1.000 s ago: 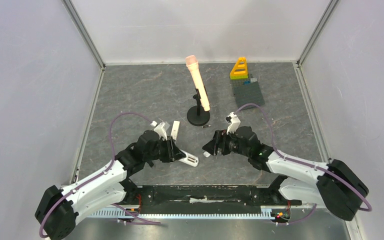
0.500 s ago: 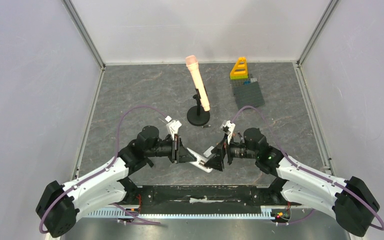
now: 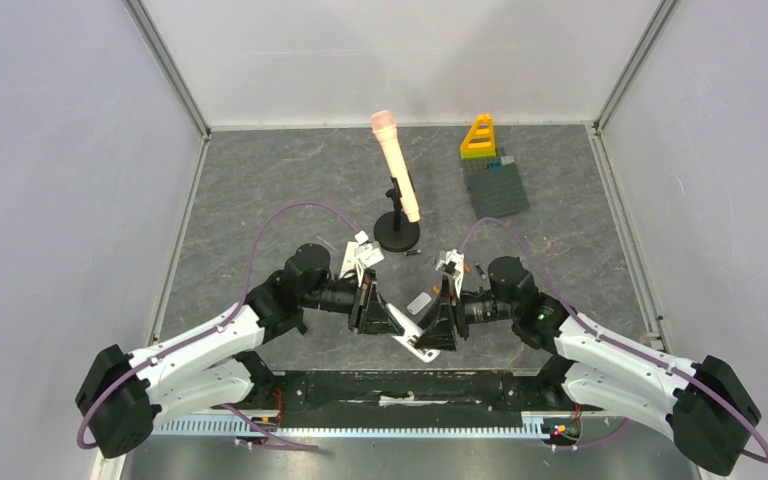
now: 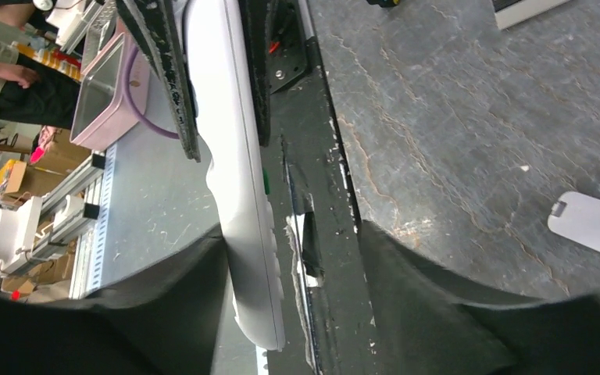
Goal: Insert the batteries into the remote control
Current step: Adjust the remote control.
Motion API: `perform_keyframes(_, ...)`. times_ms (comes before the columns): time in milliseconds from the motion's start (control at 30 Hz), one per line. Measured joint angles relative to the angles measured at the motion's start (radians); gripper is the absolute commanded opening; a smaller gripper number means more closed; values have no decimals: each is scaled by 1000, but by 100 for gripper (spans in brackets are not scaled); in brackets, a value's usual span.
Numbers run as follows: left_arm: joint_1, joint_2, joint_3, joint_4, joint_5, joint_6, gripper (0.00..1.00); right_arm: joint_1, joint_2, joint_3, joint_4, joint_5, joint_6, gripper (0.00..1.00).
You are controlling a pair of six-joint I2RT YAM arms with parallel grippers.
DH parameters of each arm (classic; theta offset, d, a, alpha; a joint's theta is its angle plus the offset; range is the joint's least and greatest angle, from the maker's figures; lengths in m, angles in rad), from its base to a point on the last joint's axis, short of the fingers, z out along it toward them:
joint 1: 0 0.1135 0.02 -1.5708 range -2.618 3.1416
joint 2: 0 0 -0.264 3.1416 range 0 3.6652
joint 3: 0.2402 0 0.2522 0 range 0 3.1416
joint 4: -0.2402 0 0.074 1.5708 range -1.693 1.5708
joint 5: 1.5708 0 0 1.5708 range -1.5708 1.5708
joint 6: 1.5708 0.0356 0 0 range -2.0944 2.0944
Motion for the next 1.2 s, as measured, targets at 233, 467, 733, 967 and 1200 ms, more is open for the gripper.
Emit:
perform_keyframes(233,-2,22,28,-19,9,35,17,9,-2,0,33,-58,48,31)
perform_keyframes(467,-2,10,33,26,-6,19,59,11,-38,-17,93,-39,134,23)
perform_keyframes(733,-2,-72,-69,270,-221,-193,59,13,-42,-74,289,55,342,23)
perform_keyframes(967,-2,-72,-185,487,-370,-386,44,13,-5,-134,526,146,526,24)
perform_keyframes(1200,-2,-106,-187,534,-444,-428,47,18,36,-168,663,174,624,25)
